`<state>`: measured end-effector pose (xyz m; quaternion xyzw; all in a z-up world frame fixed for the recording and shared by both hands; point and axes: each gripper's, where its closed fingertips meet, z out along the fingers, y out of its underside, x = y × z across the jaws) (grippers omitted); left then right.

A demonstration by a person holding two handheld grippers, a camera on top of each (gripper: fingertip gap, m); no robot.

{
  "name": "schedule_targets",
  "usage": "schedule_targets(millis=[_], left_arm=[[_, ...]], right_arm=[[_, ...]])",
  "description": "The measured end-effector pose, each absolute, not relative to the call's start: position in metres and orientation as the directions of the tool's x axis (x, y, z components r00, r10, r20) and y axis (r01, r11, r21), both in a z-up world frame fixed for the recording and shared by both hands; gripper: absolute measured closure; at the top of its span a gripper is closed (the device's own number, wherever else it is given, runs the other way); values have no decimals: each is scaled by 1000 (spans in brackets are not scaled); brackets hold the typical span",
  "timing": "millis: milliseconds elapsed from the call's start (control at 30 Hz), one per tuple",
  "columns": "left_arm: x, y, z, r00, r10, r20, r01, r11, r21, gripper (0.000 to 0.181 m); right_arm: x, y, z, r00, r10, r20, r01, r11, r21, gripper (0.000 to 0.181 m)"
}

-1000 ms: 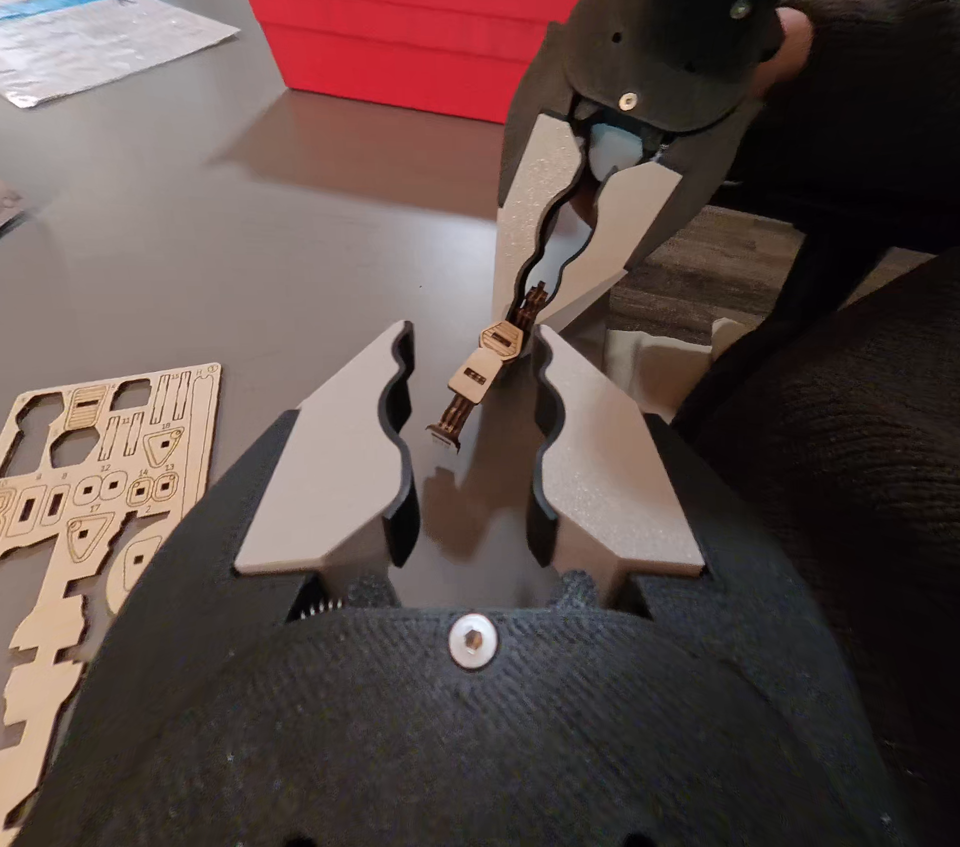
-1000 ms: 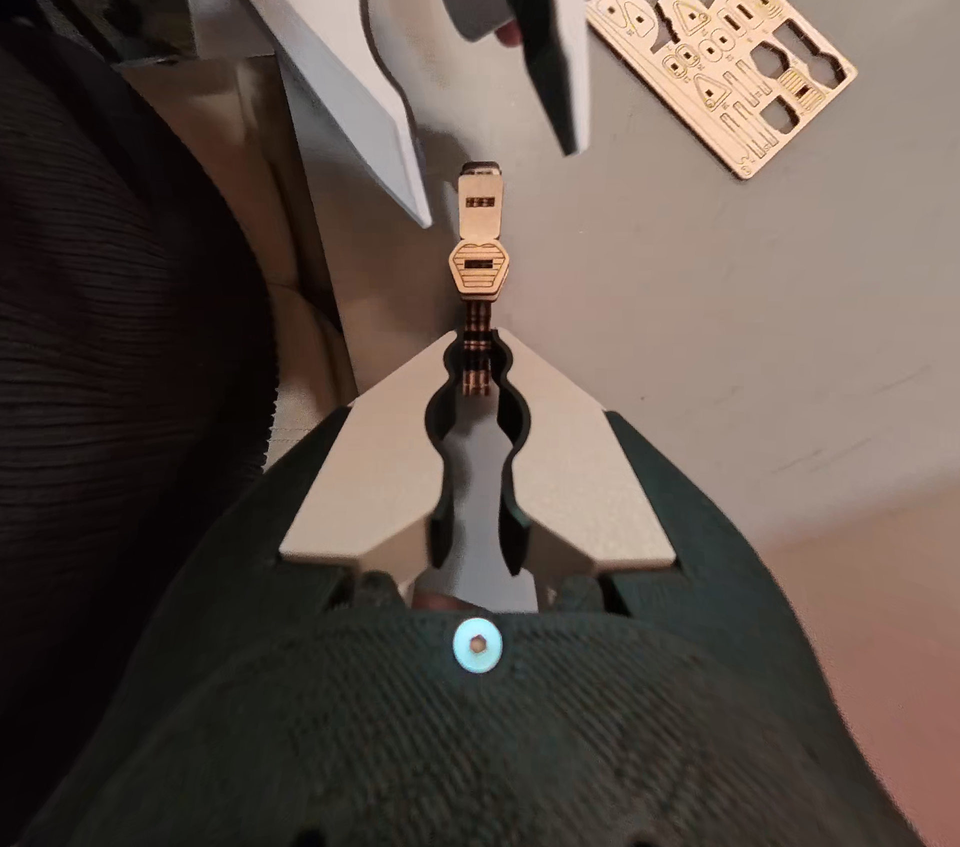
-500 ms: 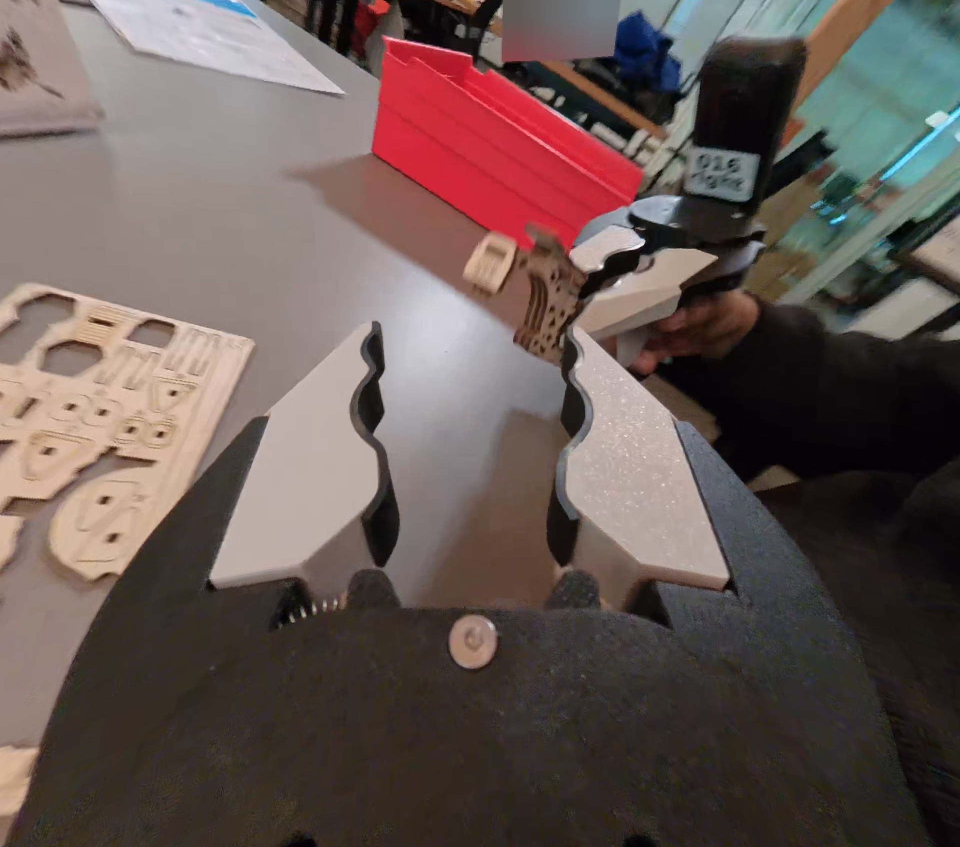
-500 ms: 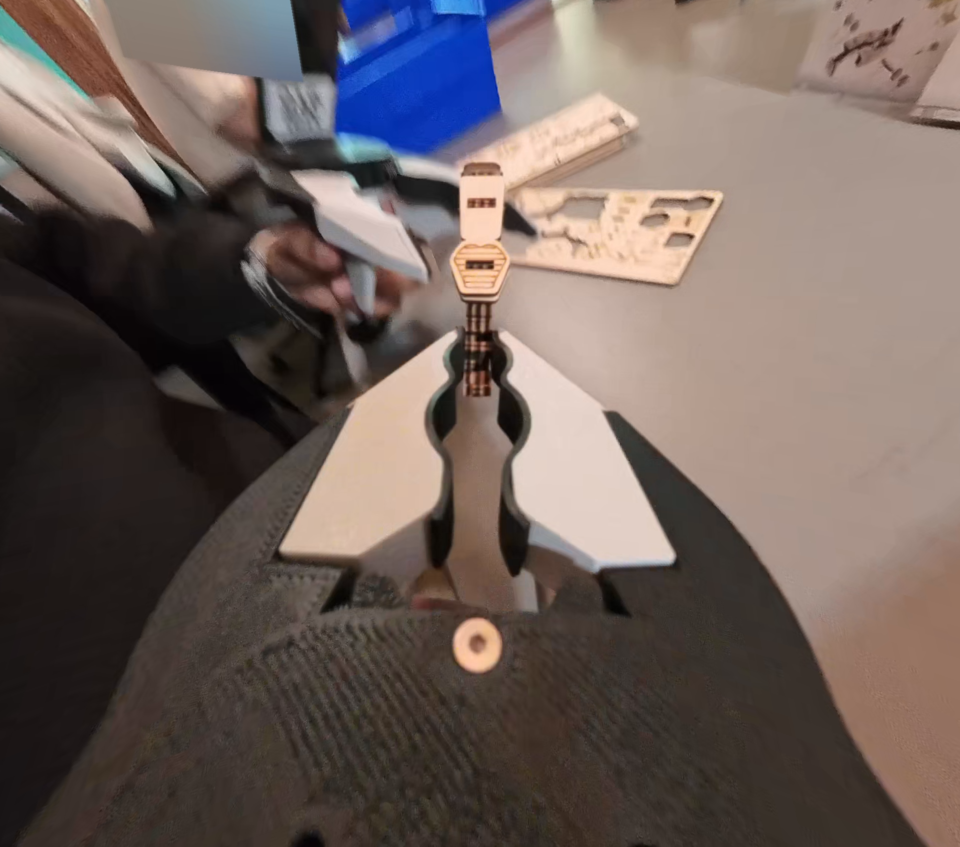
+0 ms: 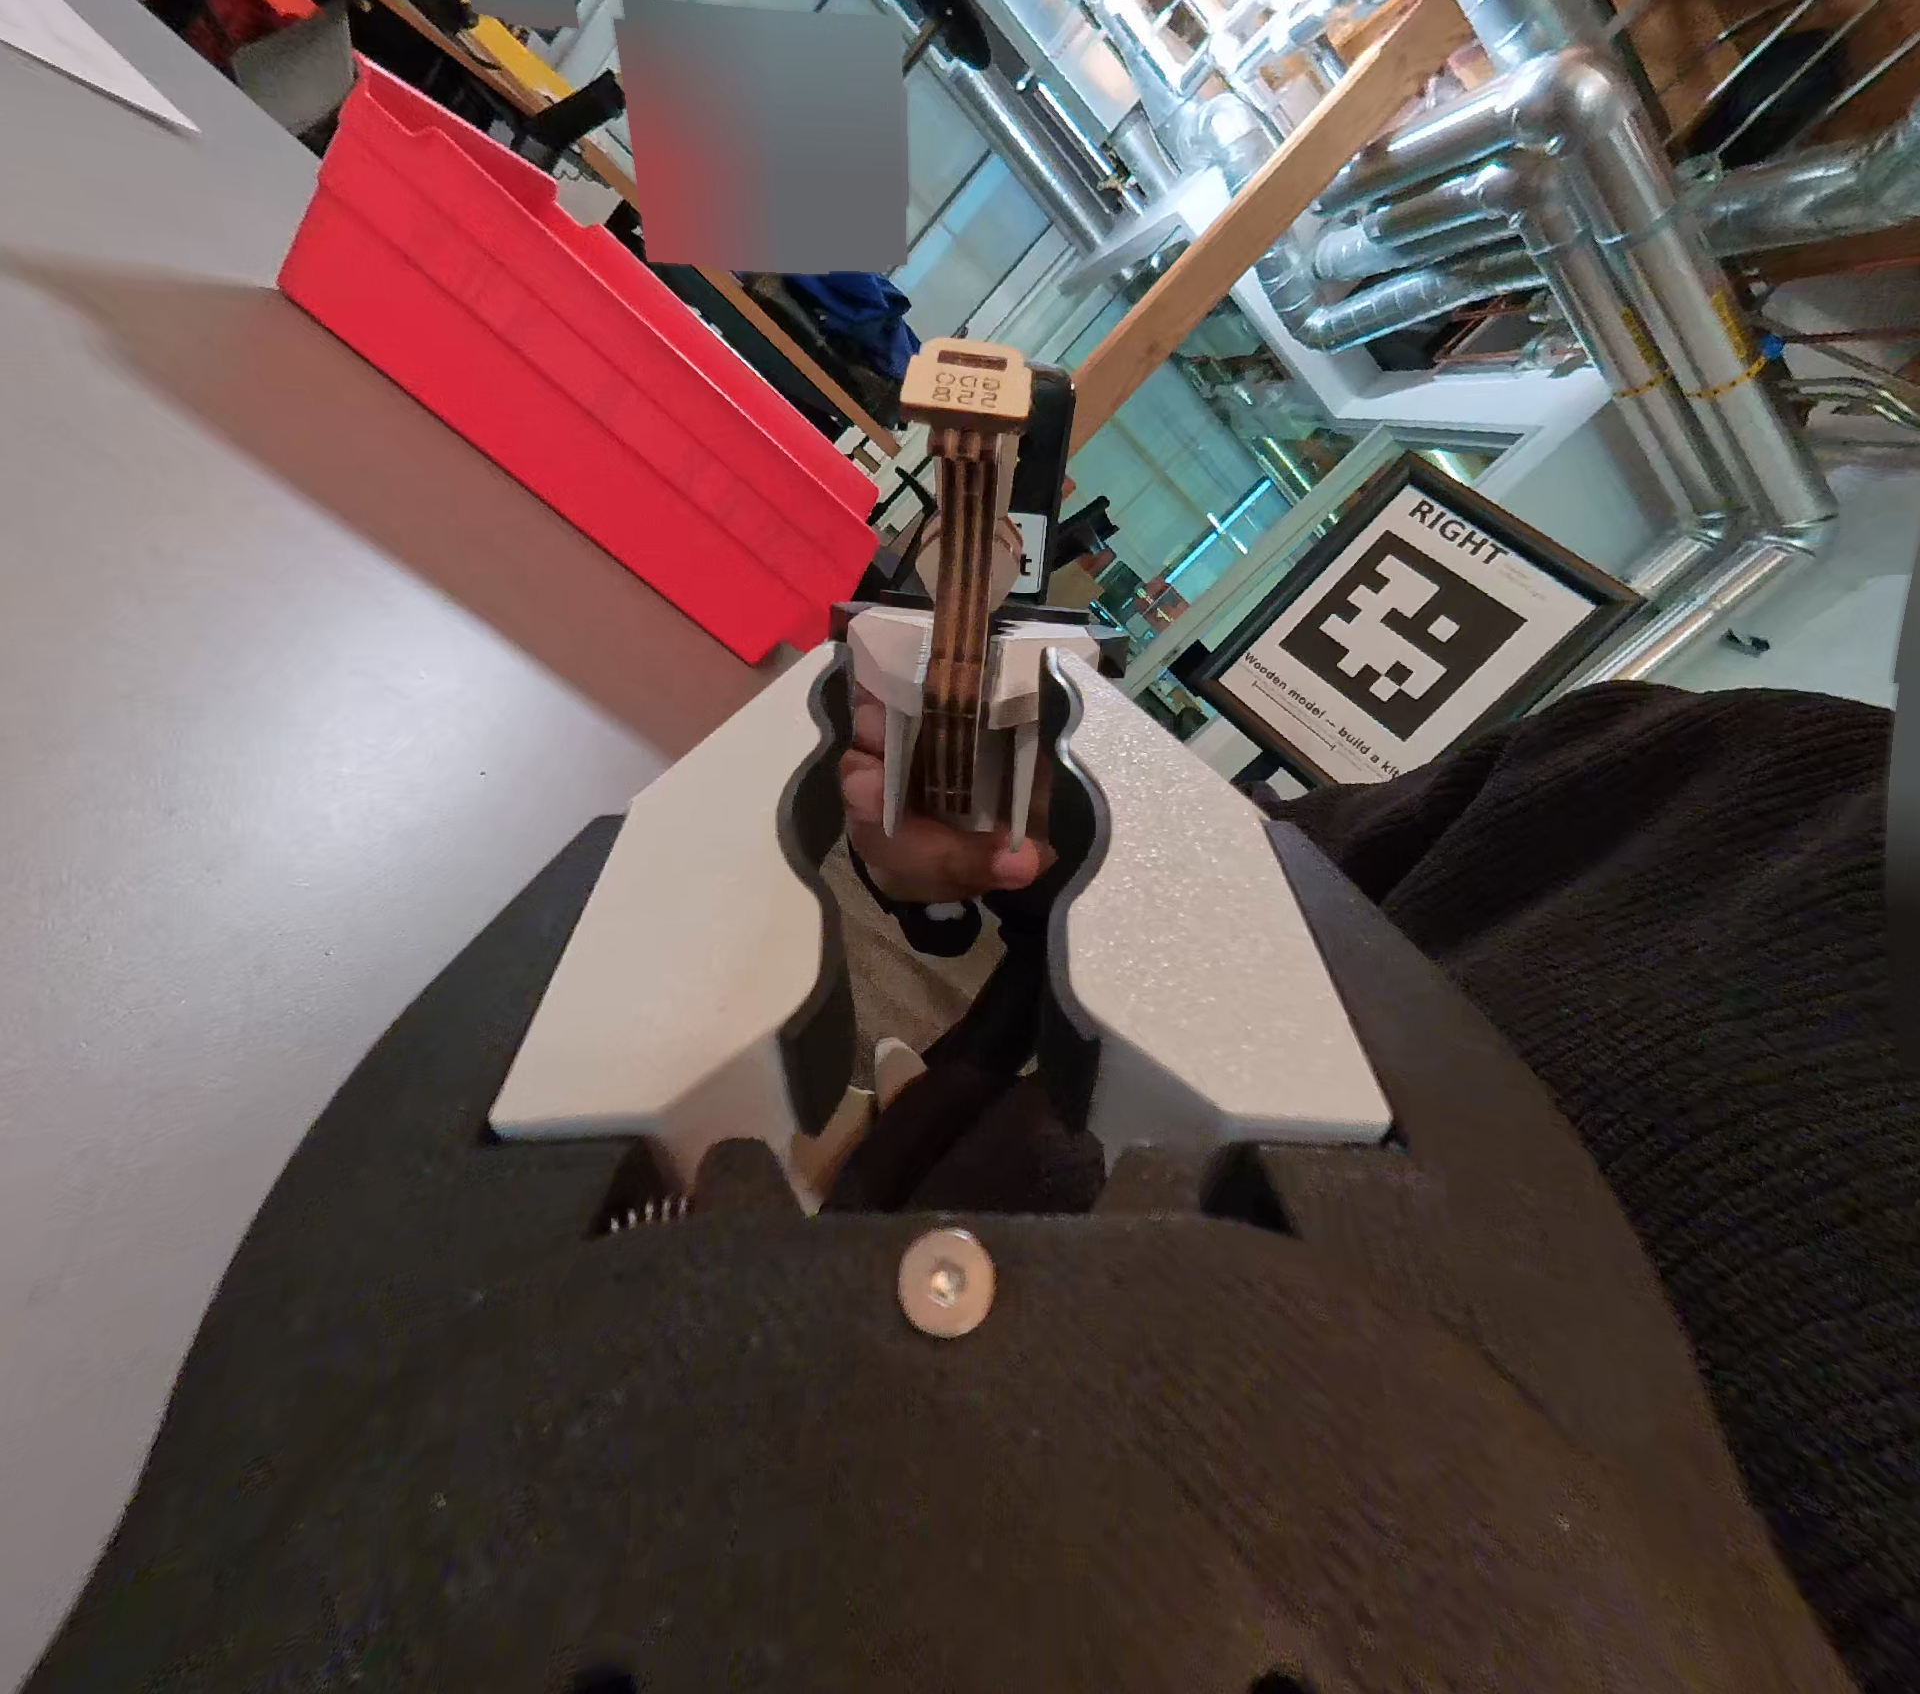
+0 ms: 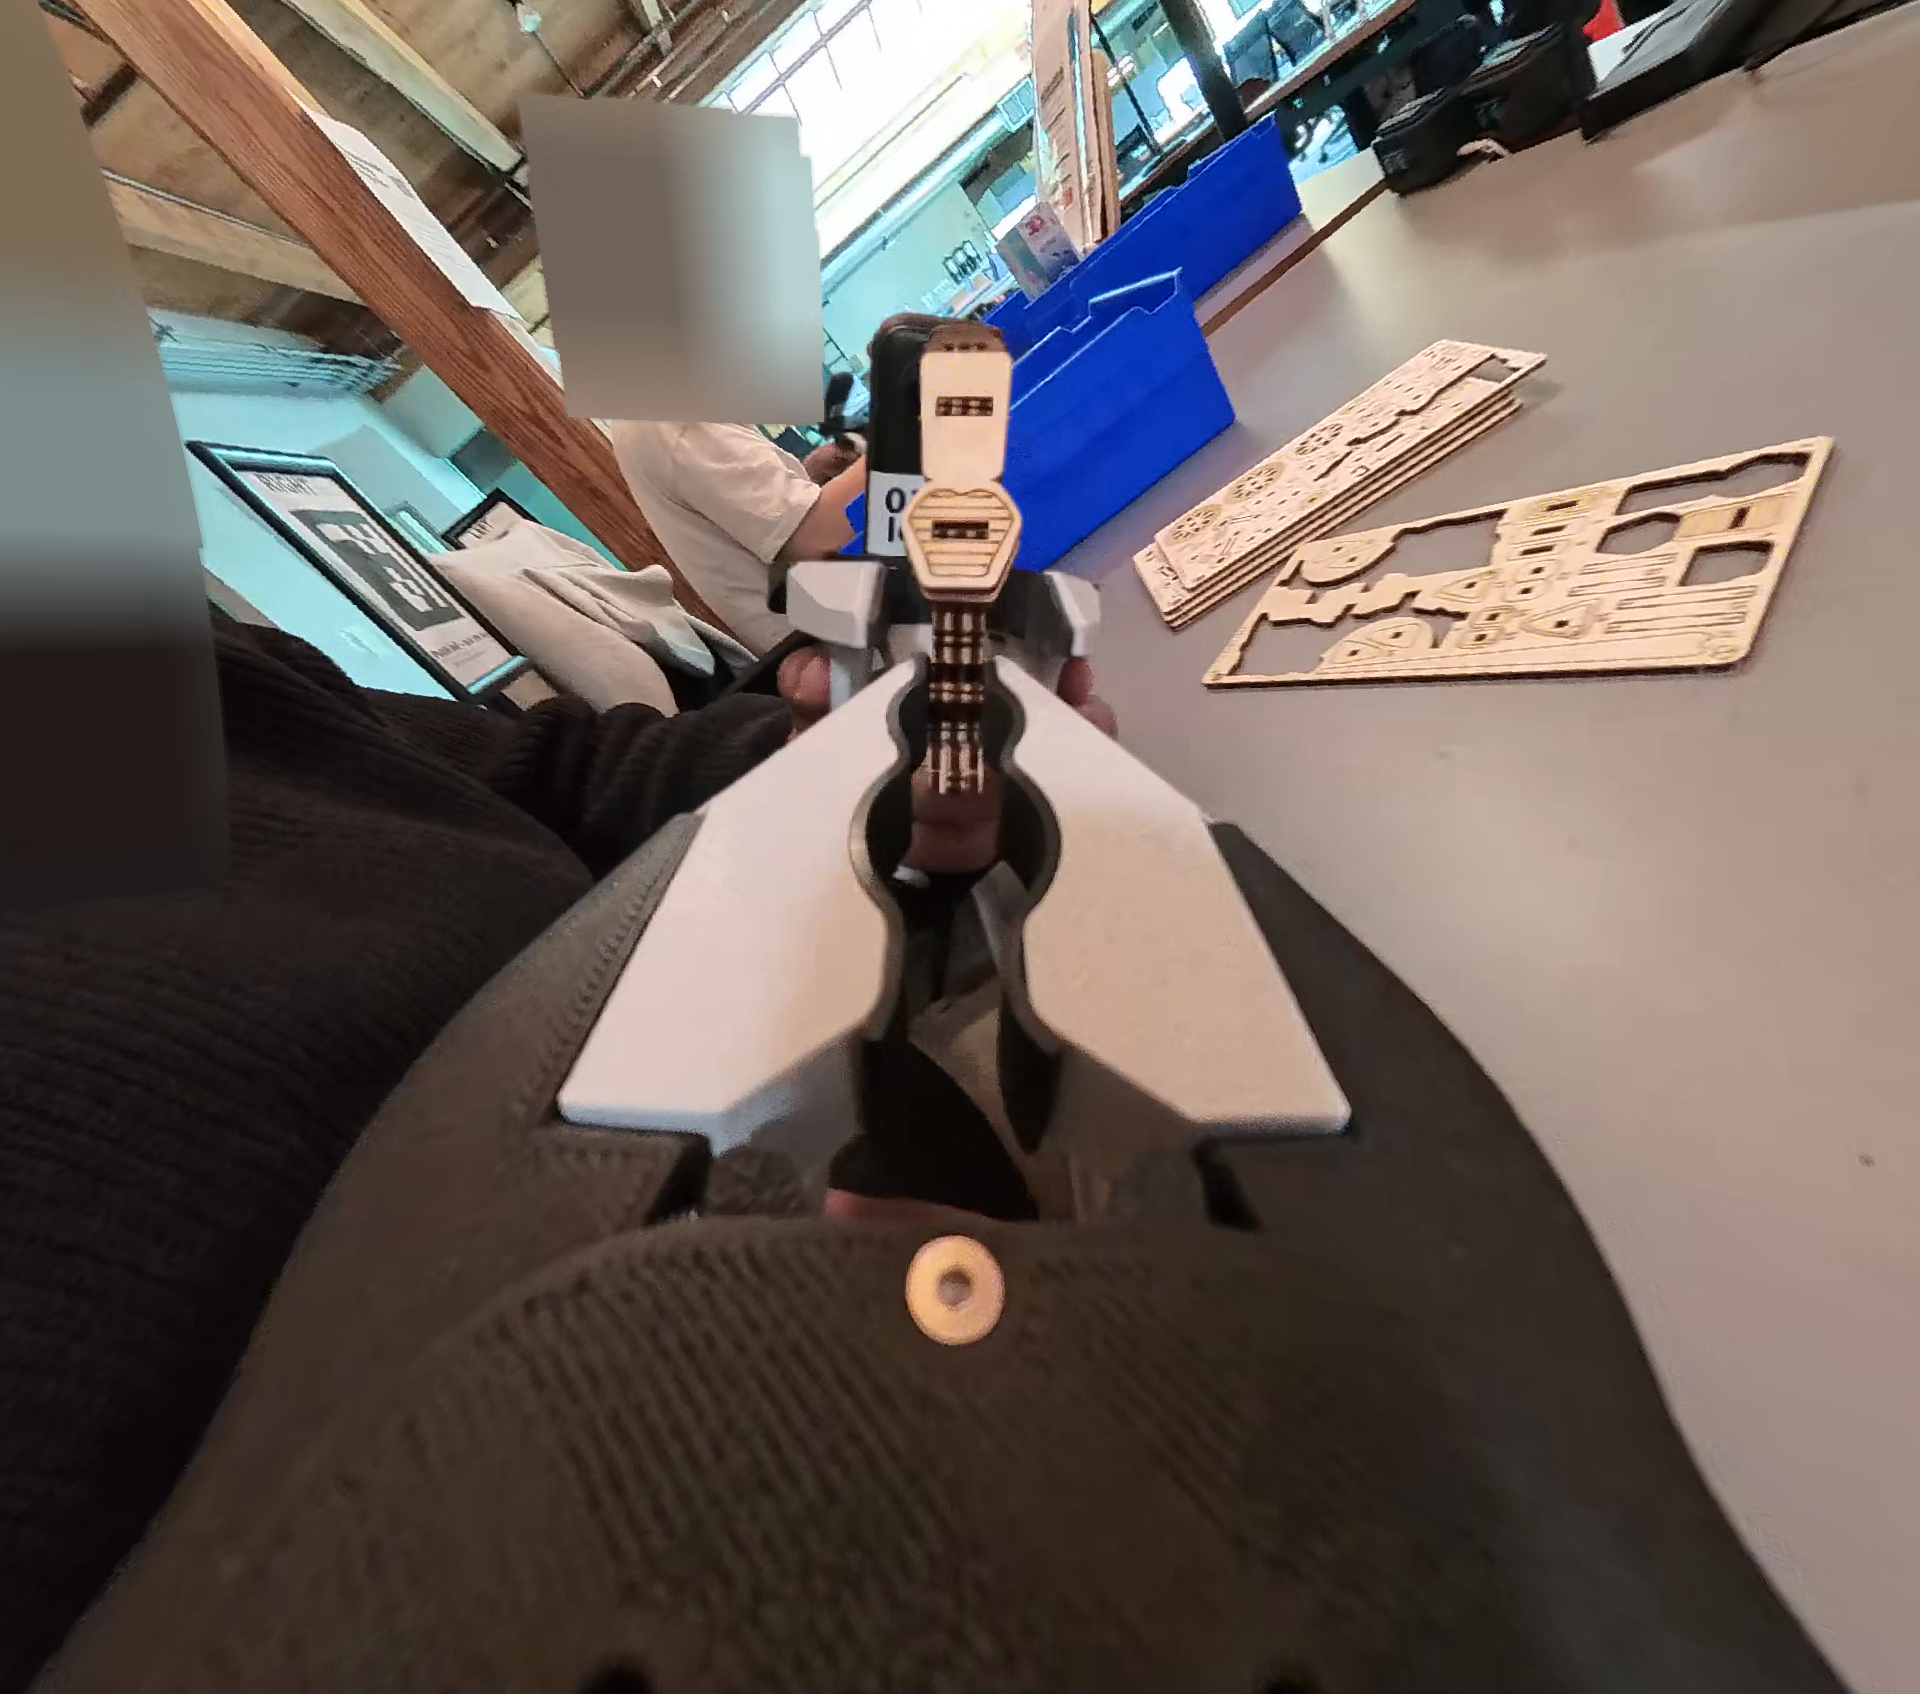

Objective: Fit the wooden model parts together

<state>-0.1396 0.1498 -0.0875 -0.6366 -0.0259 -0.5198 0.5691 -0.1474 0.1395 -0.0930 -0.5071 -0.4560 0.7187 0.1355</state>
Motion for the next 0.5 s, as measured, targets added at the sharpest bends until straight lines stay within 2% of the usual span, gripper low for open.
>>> schedule_targets(millis=[100, 167, 400, 433, 500], left_arm=[[-138, 150, -88, 461, -561, 688, 622, -349, -701, 157], [-137, 148, -86, 455, -573, 682, 620, -345, -704, 171], [-137, 147, -84, 437, -589, 679, 618, -352, -703, 174], [-136, 146, -84, 436, -597, 674, 613, -352, -707, 174], [-136, 143, -81, 428, -616, 661, 605, -348, -716, 174]], right_arm=[[-148, 138, -93, -455, 628, -631, 276, -574, -771, 174], [-147, 136, -94, -457, 621, -637, 282, -578, -766, 174], [-146, 134, -93, -468, 609, -641, 276, -588, -760, 173], [-146, 134, -93, -472, 609, -637, 273, -586, -763, 172], [-146, 135, -92, -465, 620, -632, 266, -583, -768, 154]])
